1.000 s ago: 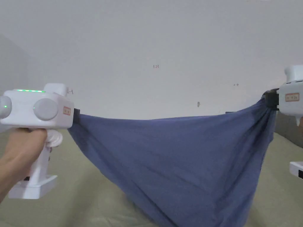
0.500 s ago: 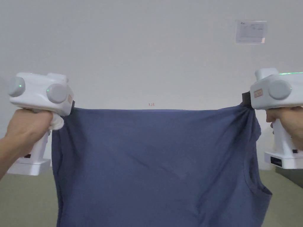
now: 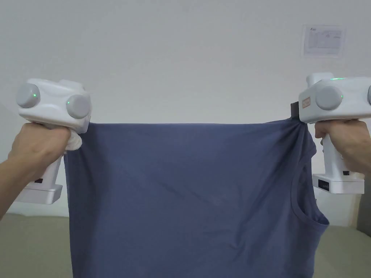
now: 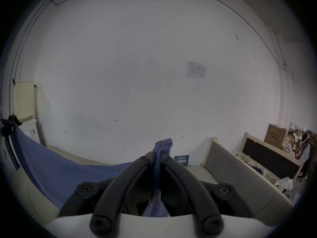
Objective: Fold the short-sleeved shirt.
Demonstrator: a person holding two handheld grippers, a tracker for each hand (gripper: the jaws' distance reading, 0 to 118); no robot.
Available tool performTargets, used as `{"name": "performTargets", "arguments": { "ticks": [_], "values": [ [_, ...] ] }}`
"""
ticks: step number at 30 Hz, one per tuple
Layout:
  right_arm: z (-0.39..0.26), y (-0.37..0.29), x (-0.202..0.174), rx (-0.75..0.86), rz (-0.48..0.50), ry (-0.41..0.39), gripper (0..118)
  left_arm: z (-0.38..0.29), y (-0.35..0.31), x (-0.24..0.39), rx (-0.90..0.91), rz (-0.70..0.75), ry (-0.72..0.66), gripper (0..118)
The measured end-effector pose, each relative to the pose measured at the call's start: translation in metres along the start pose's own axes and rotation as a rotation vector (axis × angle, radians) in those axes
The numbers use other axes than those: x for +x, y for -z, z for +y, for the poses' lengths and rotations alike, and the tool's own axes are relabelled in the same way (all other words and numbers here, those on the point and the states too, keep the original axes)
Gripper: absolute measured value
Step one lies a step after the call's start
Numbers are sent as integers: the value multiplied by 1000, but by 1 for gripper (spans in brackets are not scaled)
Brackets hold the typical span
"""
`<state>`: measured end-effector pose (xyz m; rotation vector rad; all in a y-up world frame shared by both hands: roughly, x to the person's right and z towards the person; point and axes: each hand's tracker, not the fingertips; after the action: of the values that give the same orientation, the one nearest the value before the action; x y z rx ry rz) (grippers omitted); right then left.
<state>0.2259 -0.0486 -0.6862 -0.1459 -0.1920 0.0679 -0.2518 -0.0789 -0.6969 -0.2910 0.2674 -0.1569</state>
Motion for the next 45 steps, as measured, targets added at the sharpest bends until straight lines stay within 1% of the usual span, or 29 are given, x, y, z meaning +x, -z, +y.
{"name": "performTargets", "arguments": {
  "ticks": [2, 3, 5, 7, 8, 9, 12, 13, 15, 17, 21, 24, 25, 26, 29, 32, 33, 35, 37, 38, 41, 44, 45],
  "values": [
    [-27, 12, -6, -17, -11, -14, 8, -20, 16, 5, -19, -11, -12, 2],
    [-44, 17, -10, -40, -44, -68, 8, -34, 23, 7, -47, -56, -55, 2],
    [-85, 23, -12, -62, -19, -49, 8, -68, 38, 12, -97, -100, -89, 2],
    [-130, 28, -14, -125, -27, -60, 8, -107, 55, 22, -154, -96, -20, 2],
    [-151, 28, -13, -143, -17, -49, 8, -127, 60, 27, -170, -100, 17, 2],
    [-174, 26, -13, -178, -6, -35, 8, -149, 64, 31, -175, -100, 29, 2],
    [-236, 18, -13, -248, -1, -44, 8, -202, 73, 35, -237, -122, 21, 2],
    [-255, 13, -13, -268, 0, -49, 8, -219, 71, 37, -248, -126, 38, 2],
    [-285, -1, -13, -293, 17, -37, 8, -247, 64, 39, -260, -132, 63, 2],
    [-308, -15, -11, -321, 16, -54, 8, -271, 56, 36, -290, -146, 84, 2],
    [-339, -57, -4, -345, 46, -7, 8, -307, 21, 24, -309, -167, 117, 2],
    [-354, -97, 5, -356, 61, -16, 8, -329, -19, 12, -321, -194, 93, 2],
    [-360, -111, 10, -363, 79, 8, 8, -336, -32, 8, -326, -207, 95, 2],
    [-365, -124, 12, -384, 76, -3, 8, -343, -48, 3, -320, -213, 84, 2],
    [-380, -174, 23, -387, 75, 12, 8, -366, -93, -10, -337, -234, 90, 2],
    [-398, -226, 36, -393, 76, 32, 8, -392, -141, -26, -348, -255, 62, 2],
    [-404, -242, 39, -409, 81, 30, 8, -402, -154, -32, -365, -263, 30, 2],
    [-422, -275, 45, -440, 87, 43, 8, -421, -179, -42, -400, -296, 28, 2],
    [-440, -308, 50, -465, 99, 61, 8, -439, -207, -51, -408, -299, 36, 2],
    [-448, -320, 52, -496, 111, 49, 8, -448, -217, -55, -416, -299, 28, 2],
    [-475, -351, 61, -520, 102, 31, 8, -468, -243, -69, -470, -335, -24, 2],
    [-490, -371, 67, -548, 102, 79, 8, -483, -257, -74, -491, -341, -16, 2],
    [-494, -374, 67, -552, 108, 74, 8, -487, -261, -76, -494, -340, -17, 2]
  ]
}}
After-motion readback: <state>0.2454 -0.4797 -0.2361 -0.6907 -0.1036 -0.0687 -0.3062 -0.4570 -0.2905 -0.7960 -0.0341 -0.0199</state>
